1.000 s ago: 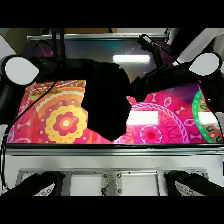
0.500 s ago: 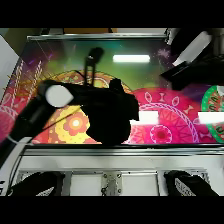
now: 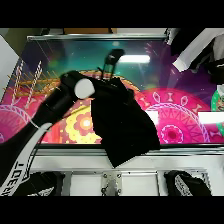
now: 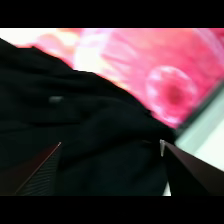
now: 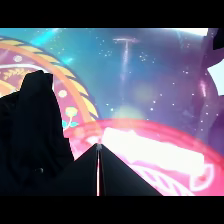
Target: Fold the clothes and pants, and hang the long-sleeved shirts on hangers.
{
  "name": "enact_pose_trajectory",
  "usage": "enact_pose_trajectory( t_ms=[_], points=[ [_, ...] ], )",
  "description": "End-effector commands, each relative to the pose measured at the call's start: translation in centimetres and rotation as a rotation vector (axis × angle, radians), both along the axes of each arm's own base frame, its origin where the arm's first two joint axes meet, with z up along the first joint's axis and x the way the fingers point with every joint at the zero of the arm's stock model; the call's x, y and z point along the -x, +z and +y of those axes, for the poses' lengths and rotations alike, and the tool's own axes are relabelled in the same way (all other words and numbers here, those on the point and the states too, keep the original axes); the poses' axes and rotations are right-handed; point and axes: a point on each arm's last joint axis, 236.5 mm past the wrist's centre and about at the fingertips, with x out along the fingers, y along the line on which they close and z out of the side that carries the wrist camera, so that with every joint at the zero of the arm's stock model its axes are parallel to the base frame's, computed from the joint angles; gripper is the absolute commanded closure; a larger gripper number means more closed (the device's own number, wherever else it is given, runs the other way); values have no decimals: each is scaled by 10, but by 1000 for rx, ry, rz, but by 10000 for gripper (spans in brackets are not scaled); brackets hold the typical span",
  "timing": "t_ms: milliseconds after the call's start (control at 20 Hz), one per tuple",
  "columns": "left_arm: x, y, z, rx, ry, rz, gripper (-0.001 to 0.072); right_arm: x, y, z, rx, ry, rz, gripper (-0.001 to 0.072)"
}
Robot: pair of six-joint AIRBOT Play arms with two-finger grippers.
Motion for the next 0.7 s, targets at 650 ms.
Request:
enact_pose_trajectory(
  t_ms=[650],
  points=[
    [-82,-204,148,-273,466,533,39,-10,-19,10,-96,25,69,692]
  ],
)
